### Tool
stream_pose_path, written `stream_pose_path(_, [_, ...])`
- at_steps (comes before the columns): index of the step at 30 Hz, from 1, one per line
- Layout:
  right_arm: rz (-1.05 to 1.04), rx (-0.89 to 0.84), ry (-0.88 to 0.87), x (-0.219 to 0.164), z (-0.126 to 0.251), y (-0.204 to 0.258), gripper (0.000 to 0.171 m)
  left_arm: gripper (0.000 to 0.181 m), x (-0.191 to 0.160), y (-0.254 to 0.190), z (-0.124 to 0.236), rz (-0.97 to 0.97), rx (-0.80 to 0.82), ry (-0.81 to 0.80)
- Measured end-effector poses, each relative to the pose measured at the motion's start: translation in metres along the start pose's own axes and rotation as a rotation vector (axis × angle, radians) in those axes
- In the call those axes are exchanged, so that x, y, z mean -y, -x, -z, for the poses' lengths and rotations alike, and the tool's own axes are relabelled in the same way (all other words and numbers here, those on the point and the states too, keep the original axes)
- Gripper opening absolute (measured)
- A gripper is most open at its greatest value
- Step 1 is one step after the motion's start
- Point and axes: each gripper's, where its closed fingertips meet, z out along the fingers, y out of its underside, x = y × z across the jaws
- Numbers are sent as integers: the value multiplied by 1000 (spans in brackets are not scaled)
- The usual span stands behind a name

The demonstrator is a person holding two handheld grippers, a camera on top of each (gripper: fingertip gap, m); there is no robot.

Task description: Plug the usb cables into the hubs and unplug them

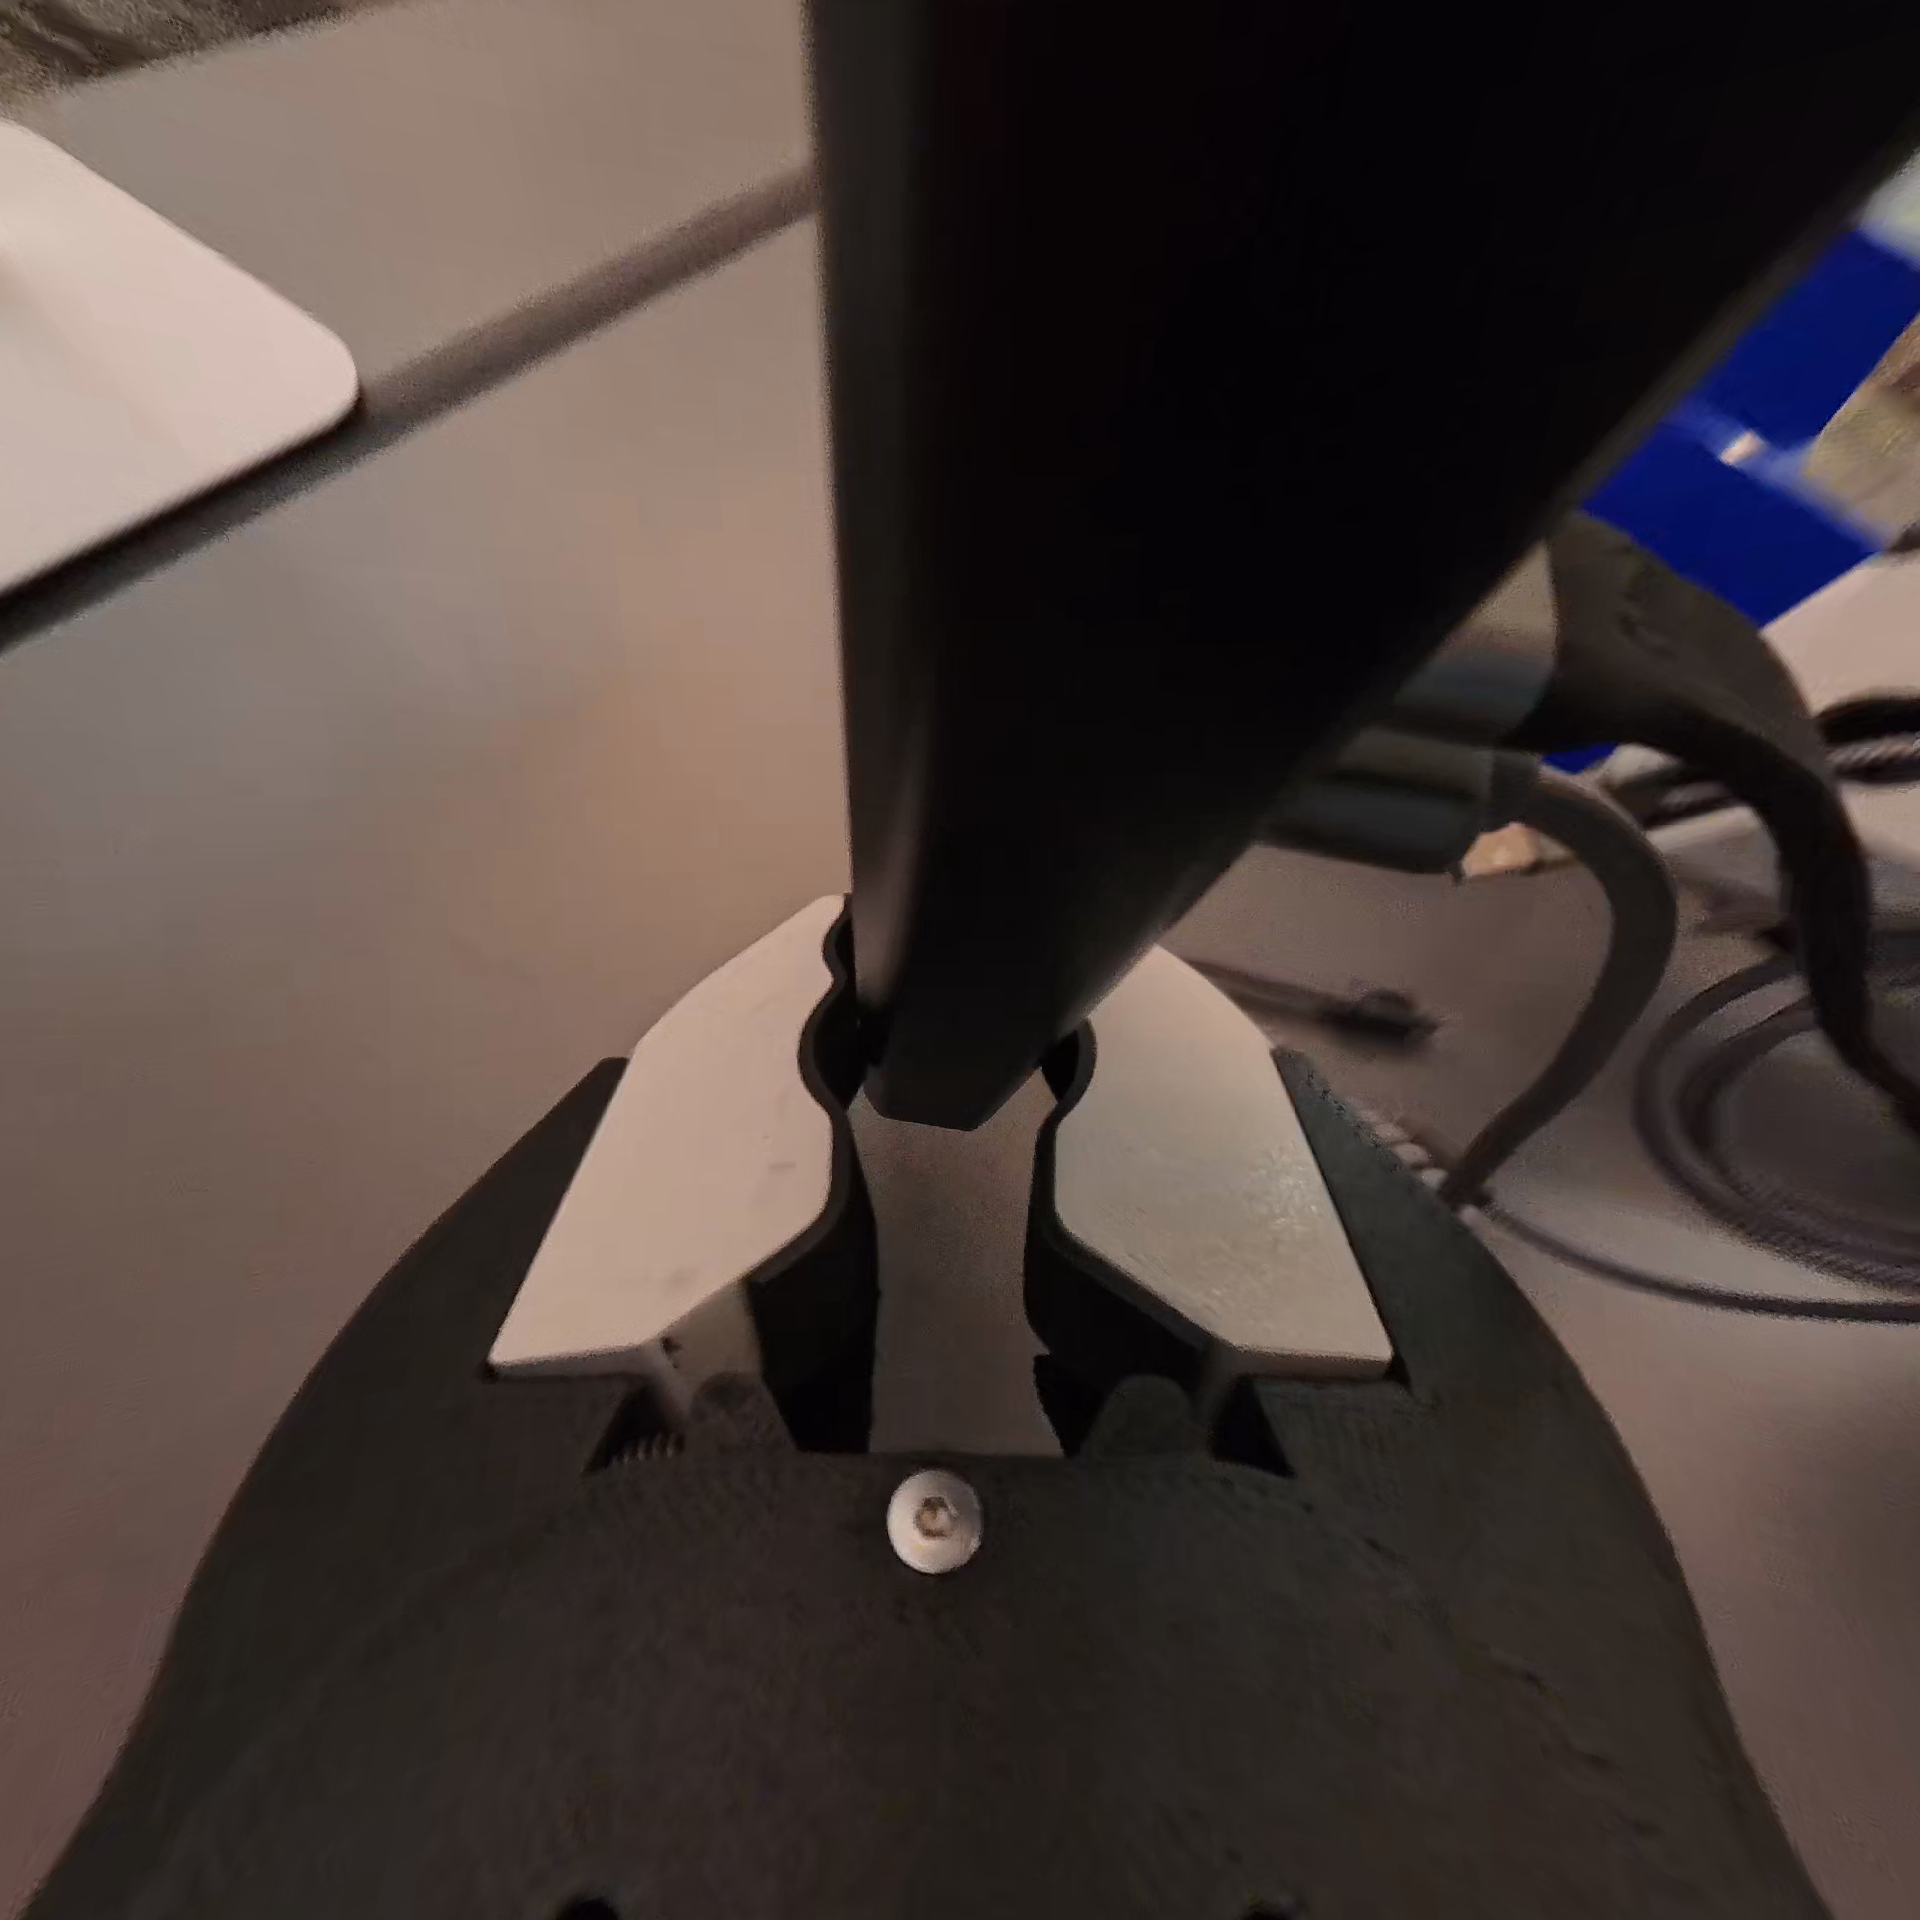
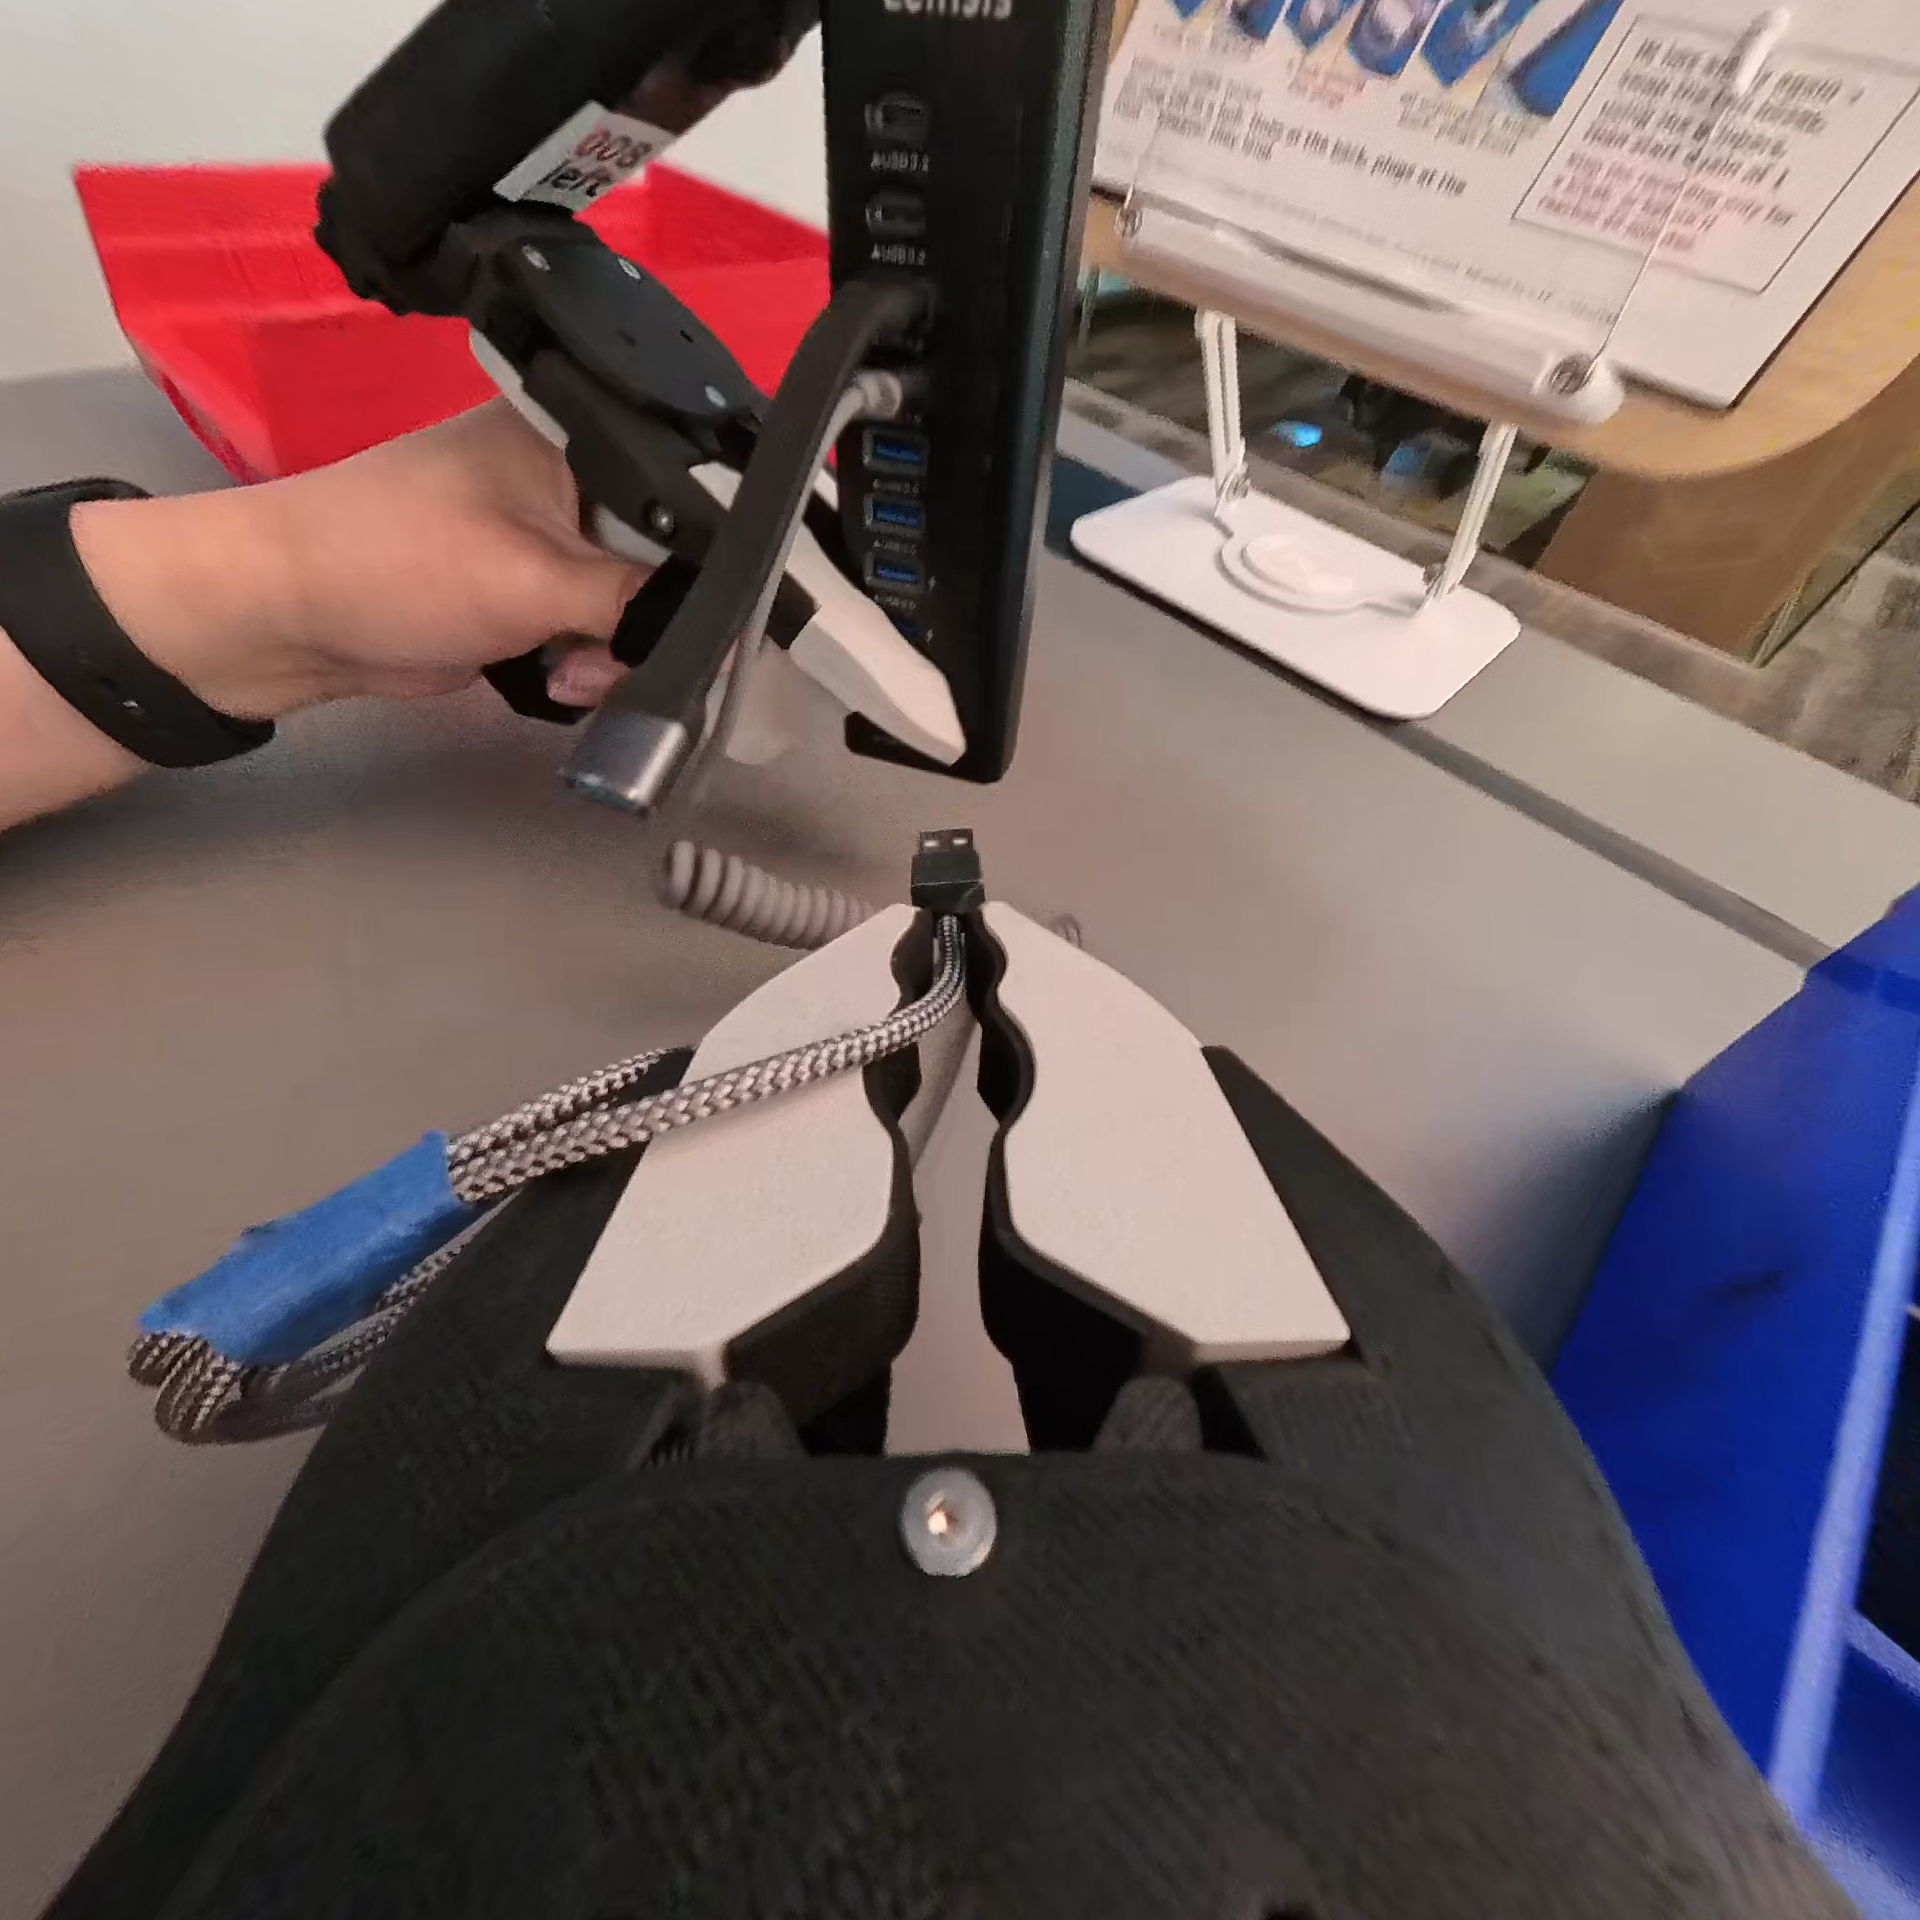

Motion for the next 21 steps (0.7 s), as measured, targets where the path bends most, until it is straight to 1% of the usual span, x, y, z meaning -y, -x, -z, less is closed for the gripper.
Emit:
stream_pose_path(2, [3, -18, -85, 15, 7, -1, 7, 31, 26, -4, 9, 40, -15, -53])
stream_pose_path(5, [-25, -31, -261, 43, 22, -3, 7, 30, 60, -6, 25, 68, 11, -83])
stream_pose_path(7, [-77, -9, -384, 64, 33, -4, 7, 31, 78, -13, 36, 85, -8, -114])
stream_pose_path(9, [-88, 1, -453, 84, 40, -7, 7, 31, 89, -19, 46, 85, -19, -140])
stream_pose_path(11, [-95, 52, -483, 102, 42, -5, 6, 31, 94, -16, 57, 81, 22, -171])
stream_pose_path(13, [-107, 92, -493, 119, 36, -7, 7, 31, 98, -17, 66, 99, 21, -173])
stream_pose_path(16, [-63, 88, -510, 146, 20, -14, 6, 31, 103, -21, 79, 122, -8, -201])
stream_pose_path(18, [-46, 144, -513, 164, 7, -9, 7, 31, 102, -20, 86, 118, 10, -194])
stream_pose_path(21, [43, 159, -479, 180, -14, 4, 7, 31, 102, -17, 94, 131, 36, -205])
